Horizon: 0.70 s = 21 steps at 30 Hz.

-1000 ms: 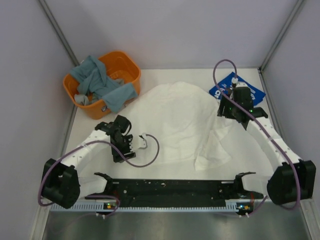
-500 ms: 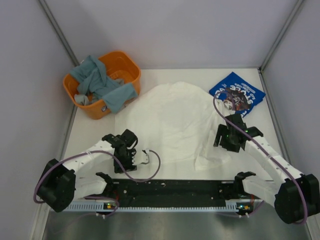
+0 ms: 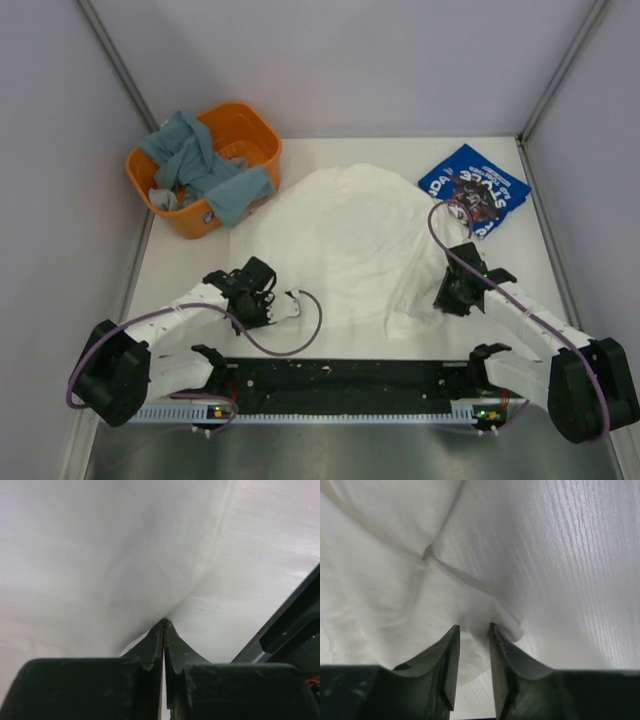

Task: Fold and stack the t-shirts
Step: Flatten out the tshirt

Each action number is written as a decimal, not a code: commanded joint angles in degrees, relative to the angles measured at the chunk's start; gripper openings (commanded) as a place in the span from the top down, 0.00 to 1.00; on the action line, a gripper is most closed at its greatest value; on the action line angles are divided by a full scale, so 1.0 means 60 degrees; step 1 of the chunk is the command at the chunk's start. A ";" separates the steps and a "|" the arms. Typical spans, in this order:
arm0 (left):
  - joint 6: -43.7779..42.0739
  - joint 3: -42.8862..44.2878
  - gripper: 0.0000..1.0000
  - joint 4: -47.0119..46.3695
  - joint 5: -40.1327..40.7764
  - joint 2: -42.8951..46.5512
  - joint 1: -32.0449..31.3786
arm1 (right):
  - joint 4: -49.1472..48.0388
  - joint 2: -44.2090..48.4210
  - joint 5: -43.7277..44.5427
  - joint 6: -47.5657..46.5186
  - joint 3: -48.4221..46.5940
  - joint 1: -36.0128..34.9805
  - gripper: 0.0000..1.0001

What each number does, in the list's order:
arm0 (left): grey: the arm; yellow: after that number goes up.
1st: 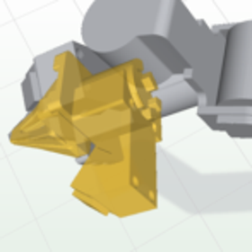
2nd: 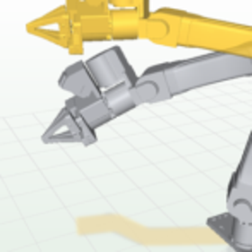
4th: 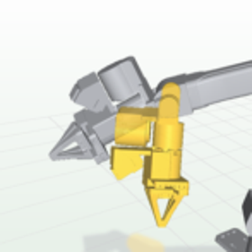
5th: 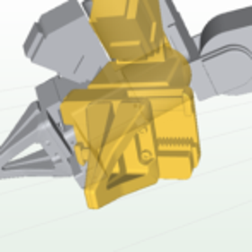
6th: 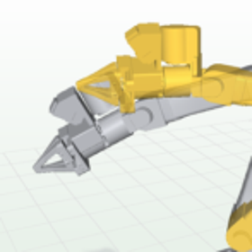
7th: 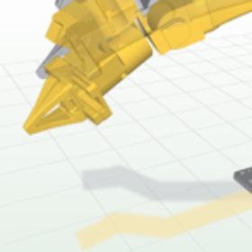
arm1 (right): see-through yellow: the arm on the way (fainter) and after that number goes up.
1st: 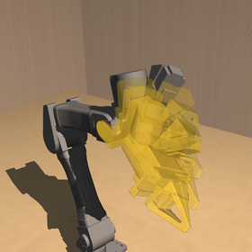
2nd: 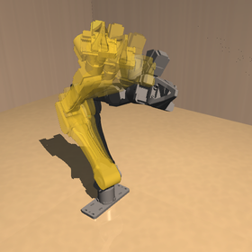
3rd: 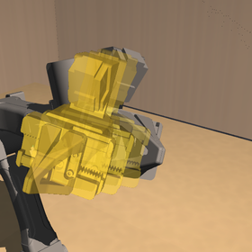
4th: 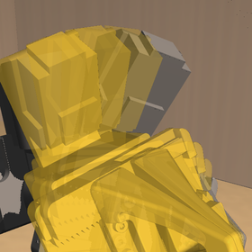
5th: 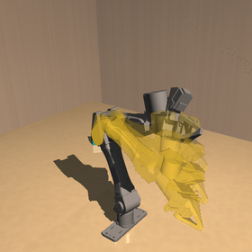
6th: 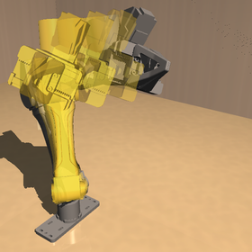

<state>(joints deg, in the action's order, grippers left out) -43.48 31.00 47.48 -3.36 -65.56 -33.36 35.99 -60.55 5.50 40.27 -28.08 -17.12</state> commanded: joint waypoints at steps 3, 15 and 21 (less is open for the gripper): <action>0.0084 -0.0406 1.00 -0.1659 0.0847 0.0130 0.0038 | -0.0594 0.0334 -0.0243 0.0275 0.0286 -0.0061 1.00; -0.0048 0.1027 1.00 0.0814 0.2421 0.0965 0.1181 | 0.2452 0.3587 0.1529 -0.0164 -0.2453 -0.0046 1.00; -0.0602 0.1337 0.87 0.1388 -0.1396 0.0937 0.0933 | 0.2104 0.3692 0.1457 -0.0324 -0.2674 -0.0046 1.00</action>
<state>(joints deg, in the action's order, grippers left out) -44.05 37.21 51.46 5.26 -60.38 -26.44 47.70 -37.23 12.71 39.94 -42.24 -17.12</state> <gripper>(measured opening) 0.054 0.005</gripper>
